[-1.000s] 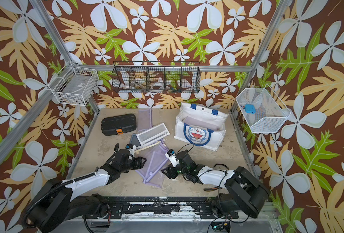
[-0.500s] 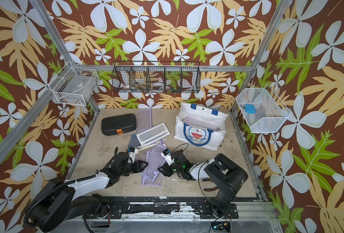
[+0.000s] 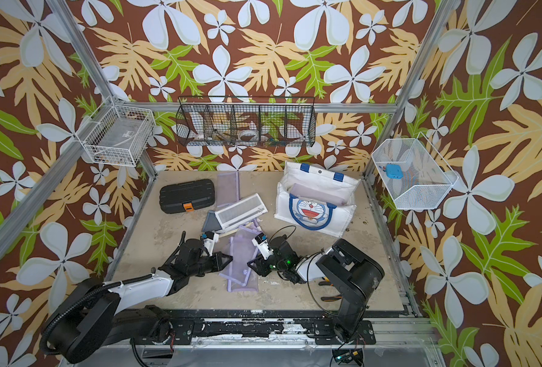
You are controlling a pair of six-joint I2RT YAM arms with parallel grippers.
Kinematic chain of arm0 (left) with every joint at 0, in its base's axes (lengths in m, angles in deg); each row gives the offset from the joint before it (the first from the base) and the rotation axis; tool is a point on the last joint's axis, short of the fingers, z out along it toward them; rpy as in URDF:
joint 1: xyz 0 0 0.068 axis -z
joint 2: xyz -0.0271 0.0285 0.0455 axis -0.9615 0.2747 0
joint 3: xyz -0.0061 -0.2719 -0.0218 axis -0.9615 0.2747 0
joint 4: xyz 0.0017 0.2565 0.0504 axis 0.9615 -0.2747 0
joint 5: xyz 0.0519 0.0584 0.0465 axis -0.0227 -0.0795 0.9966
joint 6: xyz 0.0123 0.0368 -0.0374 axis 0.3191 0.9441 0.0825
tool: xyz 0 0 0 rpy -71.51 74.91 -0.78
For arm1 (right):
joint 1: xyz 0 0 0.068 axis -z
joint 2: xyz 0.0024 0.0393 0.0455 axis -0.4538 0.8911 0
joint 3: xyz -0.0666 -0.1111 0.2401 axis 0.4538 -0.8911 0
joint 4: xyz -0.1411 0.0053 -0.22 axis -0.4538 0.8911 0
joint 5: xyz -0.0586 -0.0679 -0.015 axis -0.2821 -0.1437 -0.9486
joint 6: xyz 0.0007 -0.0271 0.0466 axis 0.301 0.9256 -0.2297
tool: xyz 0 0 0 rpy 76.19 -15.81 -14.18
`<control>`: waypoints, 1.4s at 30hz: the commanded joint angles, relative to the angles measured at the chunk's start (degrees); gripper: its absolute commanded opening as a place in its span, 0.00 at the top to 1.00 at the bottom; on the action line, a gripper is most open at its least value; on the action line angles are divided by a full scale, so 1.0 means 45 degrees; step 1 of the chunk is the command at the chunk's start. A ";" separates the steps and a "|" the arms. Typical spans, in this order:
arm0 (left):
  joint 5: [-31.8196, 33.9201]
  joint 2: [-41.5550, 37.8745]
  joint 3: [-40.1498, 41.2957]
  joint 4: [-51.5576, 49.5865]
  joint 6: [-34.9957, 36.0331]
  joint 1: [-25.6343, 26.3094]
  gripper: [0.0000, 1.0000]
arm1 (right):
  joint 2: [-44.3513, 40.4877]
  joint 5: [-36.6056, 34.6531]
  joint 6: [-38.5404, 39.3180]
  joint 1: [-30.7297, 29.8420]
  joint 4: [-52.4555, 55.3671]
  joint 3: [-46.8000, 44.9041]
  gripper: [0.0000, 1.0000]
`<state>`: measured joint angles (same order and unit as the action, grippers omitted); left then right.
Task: Put the pencil pouch into the canvas bag
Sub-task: Pick up the pencil case from the pencil case.
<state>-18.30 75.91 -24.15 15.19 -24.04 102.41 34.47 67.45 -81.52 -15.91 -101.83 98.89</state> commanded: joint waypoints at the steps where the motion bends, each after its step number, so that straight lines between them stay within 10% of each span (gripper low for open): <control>1: 0.0606 -0.0353 -0.0060 -0.0786 0.0293 0.0018 0.85 | 0.0154 -0.0134 -0.0007 -0.0033 0.1067 -0.0039 0.55; 26: 0.2009 -0.2606 0.1209 -0.2921 -0.0659 0.0026 0.45 | 0.0869 -0.0157 0.0110 -0.0146 0.0893 0.0135 0.58; 42: 0.0731 -0.4296 0.2063 -0.2695 -0.1522 0.0026 0.75 | 0.0901 -0.0213 0.0071 -0.0252 0.0873 0.0151 0.58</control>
<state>-12.86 57.33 -14.82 1.96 -30.10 102.50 37.88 67.45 -81.08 -16.78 -106.00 99.87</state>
